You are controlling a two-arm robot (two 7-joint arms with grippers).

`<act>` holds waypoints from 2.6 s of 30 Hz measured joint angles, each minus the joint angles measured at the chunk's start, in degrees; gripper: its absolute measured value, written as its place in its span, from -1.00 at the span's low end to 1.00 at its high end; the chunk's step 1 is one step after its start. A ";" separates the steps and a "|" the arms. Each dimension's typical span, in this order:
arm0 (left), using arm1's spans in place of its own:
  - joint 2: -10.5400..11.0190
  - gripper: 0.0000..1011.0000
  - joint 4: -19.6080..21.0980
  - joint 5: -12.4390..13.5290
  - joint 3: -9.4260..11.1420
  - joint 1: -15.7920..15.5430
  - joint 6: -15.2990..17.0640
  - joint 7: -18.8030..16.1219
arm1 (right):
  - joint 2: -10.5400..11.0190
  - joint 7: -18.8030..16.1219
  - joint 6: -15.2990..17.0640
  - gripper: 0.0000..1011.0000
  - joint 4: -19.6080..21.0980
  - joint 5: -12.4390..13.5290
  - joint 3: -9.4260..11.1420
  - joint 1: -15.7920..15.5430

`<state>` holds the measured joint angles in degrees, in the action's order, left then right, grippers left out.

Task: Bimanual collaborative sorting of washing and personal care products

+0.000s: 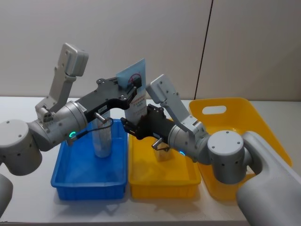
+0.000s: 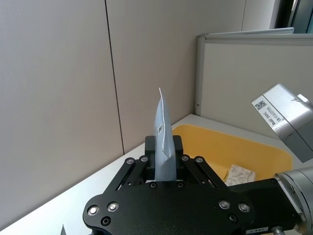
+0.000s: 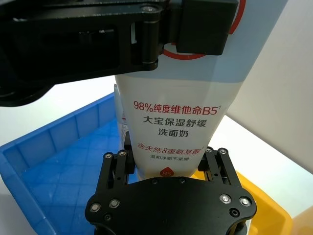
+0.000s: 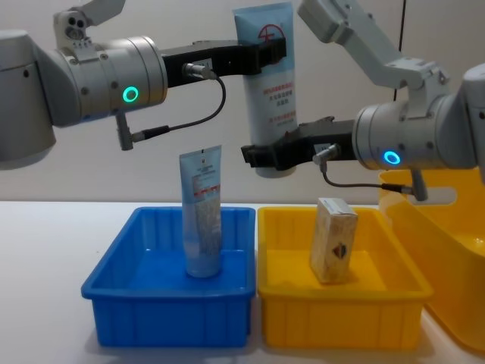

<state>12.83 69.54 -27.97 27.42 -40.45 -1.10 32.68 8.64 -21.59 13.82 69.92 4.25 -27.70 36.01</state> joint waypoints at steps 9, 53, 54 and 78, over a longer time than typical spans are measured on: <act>-0.01 -0.67 0.00 -0.02 0.00 0.00 0.00 0.00 | -0.05 0.00 0.00 0.26 -0.09 -0.01 0.00 0.05; -0.01 0.98 -0.01 -0.01 0.00 0.00 0.00 0.00 | 0.92 4.90 0.58 0.26 3.49 0.55 6.06 -2.38; -0.01 0.98 -0.01 -0.01 -0.01 0.00 0.00 0.00 | 0.96 5.17 0.79 0.26 3.58 0.56 6.32 -2.42; -0.01 0.98 -0.01 -0.02 0.00 0.00 0.00 0.00 | 2.78 12.58 13.96 0.26 -0.42 -2.59 11.81 2.03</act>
<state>12.81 69.53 -27.99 27.41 -40.44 -1.10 32.68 11.42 -9.01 27.78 69.50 1.65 -15.89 38.04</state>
